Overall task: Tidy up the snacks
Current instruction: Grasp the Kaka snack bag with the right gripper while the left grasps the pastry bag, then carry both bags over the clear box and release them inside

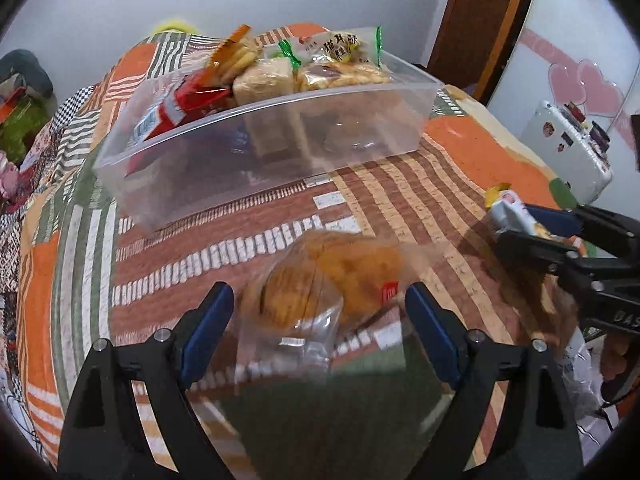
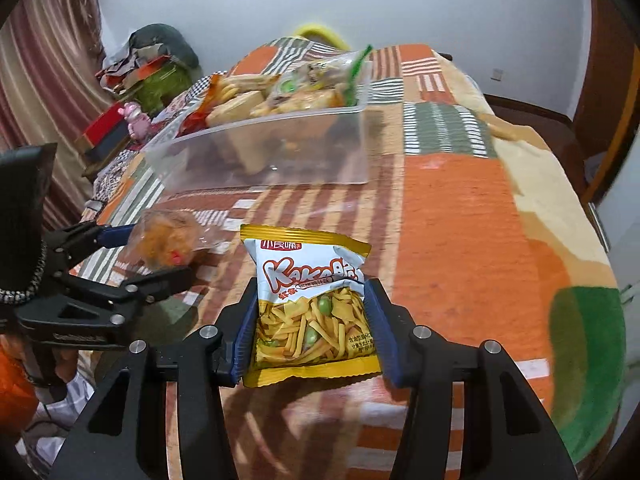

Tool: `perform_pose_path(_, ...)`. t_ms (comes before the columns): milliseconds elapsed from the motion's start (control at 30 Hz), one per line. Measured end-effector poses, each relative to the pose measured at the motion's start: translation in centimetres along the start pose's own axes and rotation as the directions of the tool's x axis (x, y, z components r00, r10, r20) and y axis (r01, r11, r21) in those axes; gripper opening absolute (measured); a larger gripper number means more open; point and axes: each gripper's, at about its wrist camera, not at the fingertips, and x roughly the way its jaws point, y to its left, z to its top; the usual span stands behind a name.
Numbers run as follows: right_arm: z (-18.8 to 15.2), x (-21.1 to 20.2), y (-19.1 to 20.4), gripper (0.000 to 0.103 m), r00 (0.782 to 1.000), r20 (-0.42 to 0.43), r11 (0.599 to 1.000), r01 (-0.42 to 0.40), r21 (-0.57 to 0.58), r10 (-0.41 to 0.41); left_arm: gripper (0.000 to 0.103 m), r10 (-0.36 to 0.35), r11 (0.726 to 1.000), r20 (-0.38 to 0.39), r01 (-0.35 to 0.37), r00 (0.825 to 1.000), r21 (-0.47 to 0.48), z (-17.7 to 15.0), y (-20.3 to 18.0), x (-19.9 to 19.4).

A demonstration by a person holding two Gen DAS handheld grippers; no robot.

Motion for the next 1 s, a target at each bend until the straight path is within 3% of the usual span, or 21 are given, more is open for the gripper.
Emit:
perform_pose_path(133, 0.1, 0.1, -0.5, 0.047, 1.0, 0.003, 1.0, 0.01, 0.019, -0.01, 0.082, 0.001, 0.999, 0.027, 0.0, 1.0, -0.034, 0.3, 0.3, 0.5)
perform_pose_path(200, 0.3, 0.1, -0.5, 0.047, 1.0, 0.007, 1.0, 0.013, 0.018, -0.013, 0.057, 0.0, 1.0, 0.046, 0.001, 0.999, -0.028, 0.4, 0.4, 0.4)
perform_pose_path(300, 0.7, 0.1, -0.5, 0.047, 1.0, 0.012, 1.0, 0.014, 0.013, -0.014, 0.051, -0.009, 1.0, 0.08, 0.011, 0.997, -0.021, 0.5, 0.9, -0.3)
perform_pose_path(767, 4.4, -0.2, 0.5, 0.047, 0.995, 0.095, 1.0, 0.0, -0.009, 0.001, 0.05, -0.009, 0.996, 0.196, 0.025, 0.981, -0.082, 2.3, 3.5, -4.3)
perform_pose_path(1000, 7.6, -0.2, 1.5, 0.047, 0.987, 0.163, 0.999, -0.007, -0.039, 0.013, 0.05, 0.059, 0.991, 0.279, -0.024, 0.958, -0.129, 4.9, 6.5, -6.7)
